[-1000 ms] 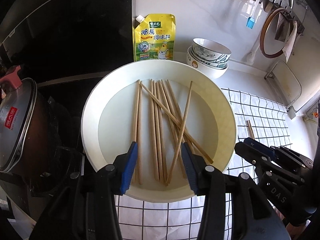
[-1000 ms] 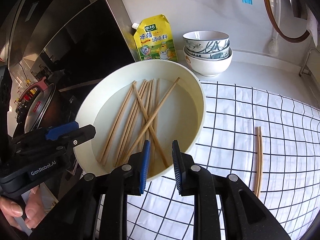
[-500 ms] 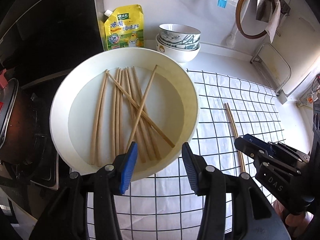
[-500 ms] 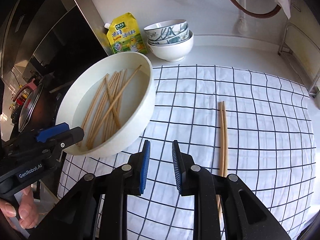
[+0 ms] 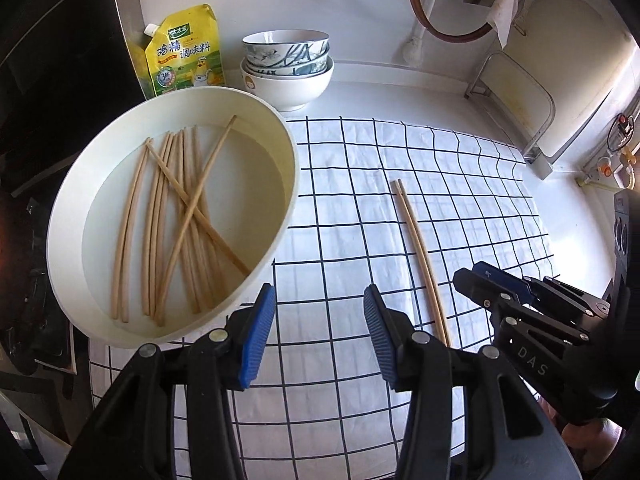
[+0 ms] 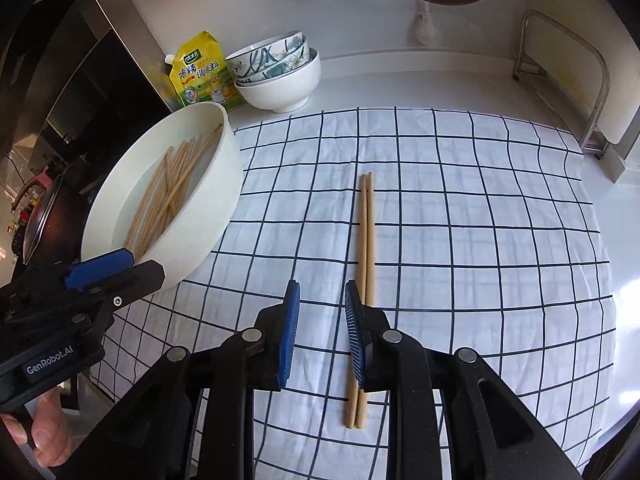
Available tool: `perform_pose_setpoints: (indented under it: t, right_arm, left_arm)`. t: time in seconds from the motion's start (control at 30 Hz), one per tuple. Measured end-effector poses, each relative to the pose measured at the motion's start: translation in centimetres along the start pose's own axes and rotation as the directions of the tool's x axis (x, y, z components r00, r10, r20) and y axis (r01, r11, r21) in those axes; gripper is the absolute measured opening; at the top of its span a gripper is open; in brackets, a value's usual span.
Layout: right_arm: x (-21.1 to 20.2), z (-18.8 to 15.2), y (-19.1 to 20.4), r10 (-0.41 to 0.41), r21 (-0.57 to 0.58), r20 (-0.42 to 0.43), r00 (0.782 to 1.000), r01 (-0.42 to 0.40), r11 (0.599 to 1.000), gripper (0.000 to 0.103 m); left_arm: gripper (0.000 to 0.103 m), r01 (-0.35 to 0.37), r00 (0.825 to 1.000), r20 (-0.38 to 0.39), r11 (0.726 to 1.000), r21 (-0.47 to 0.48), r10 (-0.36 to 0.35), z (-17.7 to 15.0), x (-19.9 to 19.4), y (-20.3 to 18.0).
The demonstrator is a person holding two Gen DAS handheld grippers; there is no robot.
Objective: Organize utensils
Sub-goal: 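Move both open tools back over the last chopsticks on the cloth, then close the right tool on a chopstick while the left tool grasps the other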
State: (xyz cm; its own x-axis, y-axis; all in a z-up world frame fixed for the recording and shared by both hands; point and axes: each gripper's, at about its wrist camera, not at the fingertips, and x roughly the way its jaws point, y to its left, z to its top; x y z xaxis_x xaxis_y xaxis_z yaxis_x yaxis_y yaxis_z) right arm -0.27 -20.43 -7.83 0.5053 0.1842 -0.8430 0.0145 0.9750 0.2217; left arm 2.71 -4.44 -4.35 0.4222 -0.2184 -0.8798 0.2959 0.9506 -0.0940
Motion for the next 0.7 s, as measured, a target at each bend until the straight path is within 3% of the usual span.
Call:
perform_pose_setpoints:
  t: [0.7]
  right_arm:
    - [1.7, -0.8, -2.1, 0.026, -0.027, -0.040, 0.999, -0.027, 0.999, 0.025]
  left_arm:
    - [0.046, -0.029, 0.999, -0.027, 0.998, -0.057, 0.027, -1.7, 1.2, -1.2]
